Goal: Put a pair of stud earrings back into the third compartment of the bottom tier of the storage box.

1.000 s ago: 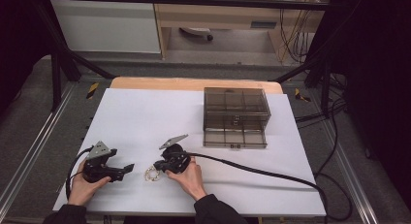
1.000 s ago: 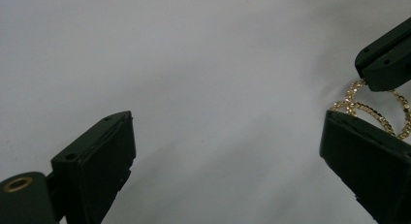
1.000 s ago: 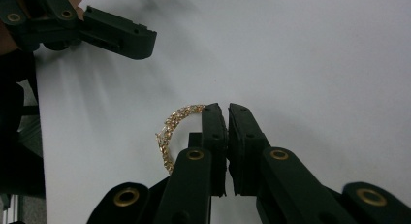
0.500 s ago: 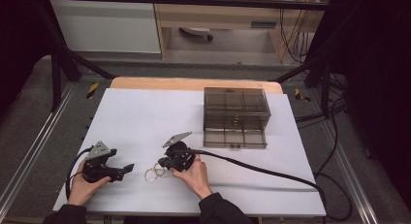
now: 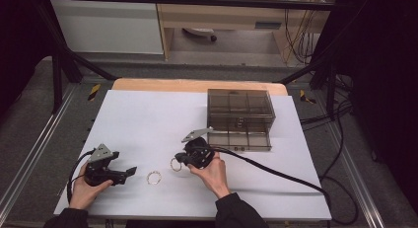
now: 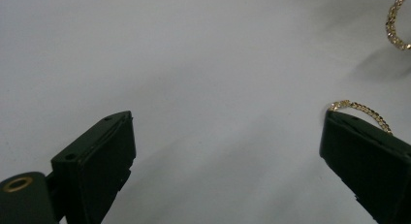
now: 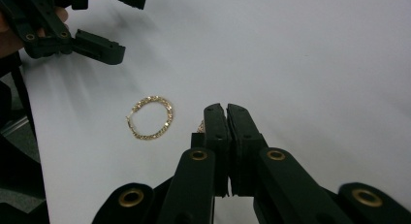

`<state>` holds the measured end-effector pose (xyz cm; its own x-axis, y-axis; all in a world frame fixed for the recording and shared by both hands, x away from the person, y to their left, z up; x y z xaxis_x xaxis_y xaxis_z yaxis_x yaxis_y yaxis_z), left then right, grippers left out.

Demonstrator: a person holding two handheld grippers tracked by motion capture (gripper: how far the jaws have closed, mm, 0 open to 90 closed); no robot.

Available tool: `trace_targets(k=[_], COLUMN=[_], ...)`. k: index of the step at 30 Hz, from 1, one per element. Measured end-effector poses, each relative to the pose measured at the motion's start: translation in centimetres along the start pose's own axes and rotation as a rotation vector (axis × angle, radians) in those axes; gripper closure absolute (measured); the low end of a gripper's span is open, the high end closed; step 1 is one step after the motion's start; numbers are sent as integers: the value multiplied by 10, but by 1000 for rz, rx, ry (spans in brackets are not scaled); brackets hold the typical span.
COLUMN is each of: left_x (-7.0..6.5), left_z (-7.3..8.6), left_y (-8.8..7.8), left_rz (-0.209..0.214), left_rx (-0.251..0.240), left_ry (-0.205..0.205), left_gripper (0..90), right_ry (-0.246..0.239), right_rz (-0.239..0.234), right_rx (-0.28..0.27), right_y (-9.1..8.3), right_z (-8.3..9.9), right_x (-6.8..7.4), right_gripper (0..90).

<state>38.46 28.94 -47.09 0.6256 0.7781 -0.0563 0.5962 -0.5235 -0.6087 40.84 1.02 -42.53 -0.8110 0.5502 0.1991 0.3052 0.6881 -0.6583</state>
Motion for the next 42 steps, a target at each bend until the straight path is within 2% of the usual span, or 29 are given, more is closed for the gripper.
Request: trace_targets(k=[6,17,35,42], left_x=[0,-1,-1,-2], left_z=[0,0,0,0], left_y=[0,0,1,1], left_rz=[0,2,0,1], left_rx=[0,1,7,7], left_ry=[1,3,7,6], left_gripper=[58,58,58,58], right_ry=[14,70,180,234], right_rz=[33,106,256,322], right_rx=[-6,-31,-107,-121], right_y=[-17,-54,-127,-146], right_z=[6,24,52,66], right_x=[-14,-45,-99,-122], right_gripper=[884,884,884,884])
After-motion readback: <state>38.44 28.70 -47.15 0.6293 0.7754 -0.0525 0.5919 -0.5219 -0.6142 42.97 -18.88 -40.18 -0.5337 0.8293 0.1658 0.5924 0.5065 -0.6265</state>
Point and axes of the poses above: each handheld gripper's, and its own axes: y roughly forward along the jaws, z roughly out of its underside, x roughly to its left, the point moved 4 cm from there along y, roughly forward along the jaws
